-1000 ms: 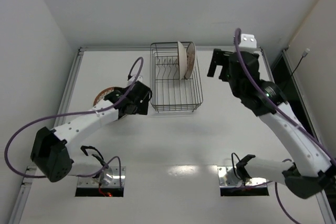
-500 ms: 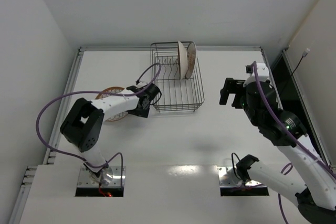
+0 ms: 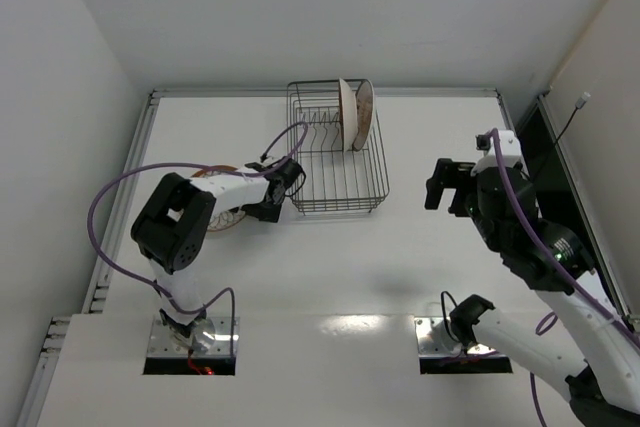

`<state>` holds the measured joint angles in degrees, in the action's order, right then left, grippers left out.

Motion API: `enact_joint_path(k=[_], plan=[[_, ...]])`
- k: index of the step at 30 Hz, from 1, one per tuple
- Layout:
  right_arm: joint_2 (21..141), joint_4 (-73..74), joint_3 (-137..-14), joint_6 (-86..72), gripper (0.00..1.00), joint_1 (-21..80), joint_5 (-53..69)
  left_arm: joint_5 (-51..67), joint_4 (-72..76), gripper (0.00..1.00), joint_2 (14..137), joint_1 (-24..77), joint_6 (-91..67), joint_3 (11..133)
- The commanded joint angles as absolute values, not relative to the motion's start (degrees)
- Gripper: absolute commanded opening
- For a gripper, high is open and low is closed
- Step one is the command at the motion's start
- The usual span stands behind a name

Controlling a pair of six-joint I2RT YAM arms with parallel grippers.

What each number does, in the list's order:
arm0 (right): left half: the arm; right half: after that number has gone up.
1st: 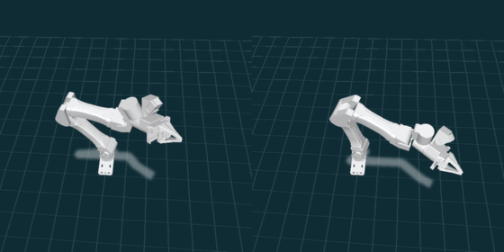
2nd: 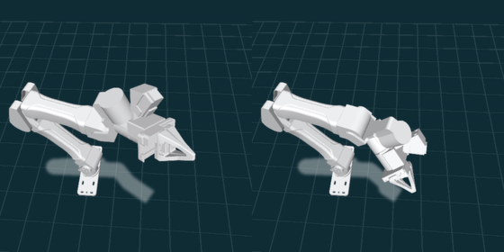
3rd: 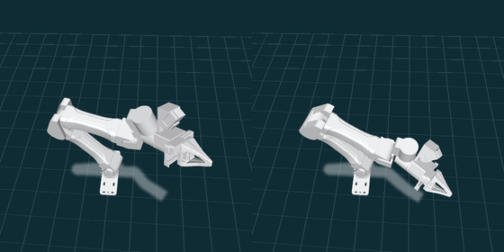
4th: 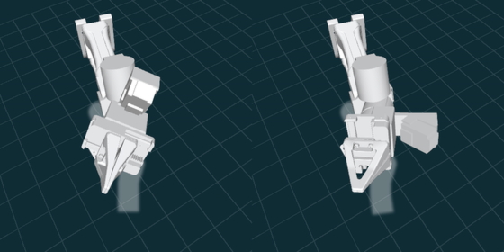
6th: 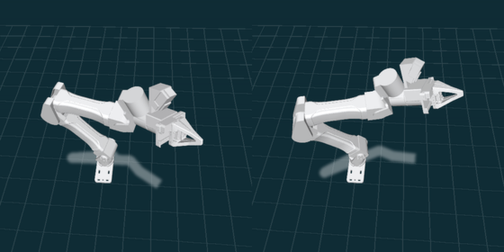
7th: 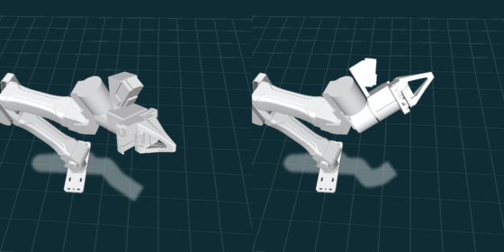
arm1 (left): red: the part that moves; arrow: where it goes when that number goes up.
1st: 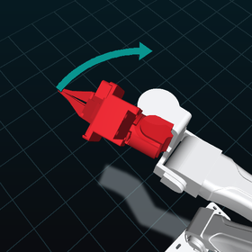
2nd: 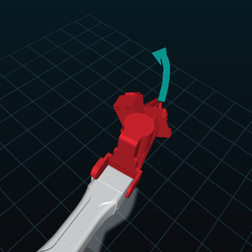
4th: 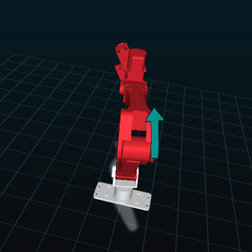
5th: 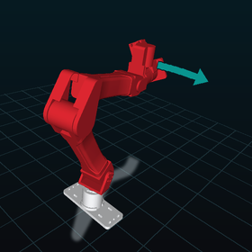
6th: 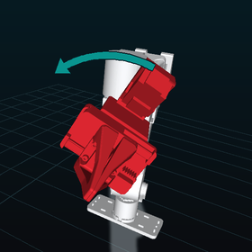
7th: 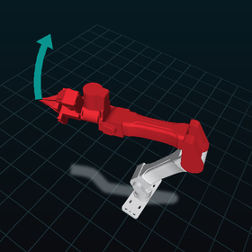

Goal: Load the plates into the dish rack

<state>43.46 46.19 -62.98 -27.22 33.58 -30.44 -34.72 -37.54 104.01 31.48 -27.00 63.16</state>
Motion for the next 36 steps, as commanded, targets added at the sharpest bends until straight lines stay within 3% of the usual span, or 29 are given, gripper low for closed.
enact_joint_path(k=[1,11,13,14,16,19,20,24,31,36], plan=[[42.8,45.9,-62.5,-27.1,1.00,34.0,-31.6,-34.9,-35.9,0.69,105.3,30.8,-26.2,63.1],[40.0,48.0,-61.3,-27.1,1.00,34.0,-31.6,-35.5,-38.5,0.65,111.0,26.1,-27.4,64.4],[40.0,48.5,-61.3,-27.1,1.00,34.0,-31.6,-33.1,-38.5,0.57,111.5,24.5,-27.4,64.4],[39.4,48.5,-61.3,-27.1,1.00,34.0,-31.6,-32.0,-38.5,0.48,112.3,22.8,-26.9,64.4],[39.4,49.0,-61.3,-27.6,1.00,34.0,-31.6,-29.7,-38.5,0.38,112.8,21.3,-26.3,64.9],[38.8,49.6,-60.8,-27.6,1.00,34.0,-31.6,-28.5,-38.5,0.05,113.4,20.5,-26.3,65.0],[38.8,49.6,-60.8,-27.6,1.00,34.0,-31.6,-29.3,-39.1,0.00,113.4,20.5,-26.3,65.0],[37.5,50.6,-60.3,-28.1,1.00,34.0,-31.1,-29.3,-39.1,0.00,113.9,20.5,-26.3,65.0],[36.4,53.5,-59.2,-28.7,1.00,34.0,-34.1,-29.8,-41.4,0.00,103.5,20.5,-28.5,67.0],[35.9,56.9,-58.4,-30.7,0.95,34.0,-39.5,-29.8,-46.8,0.00,94.8,20.5,-32.0,79.4]])
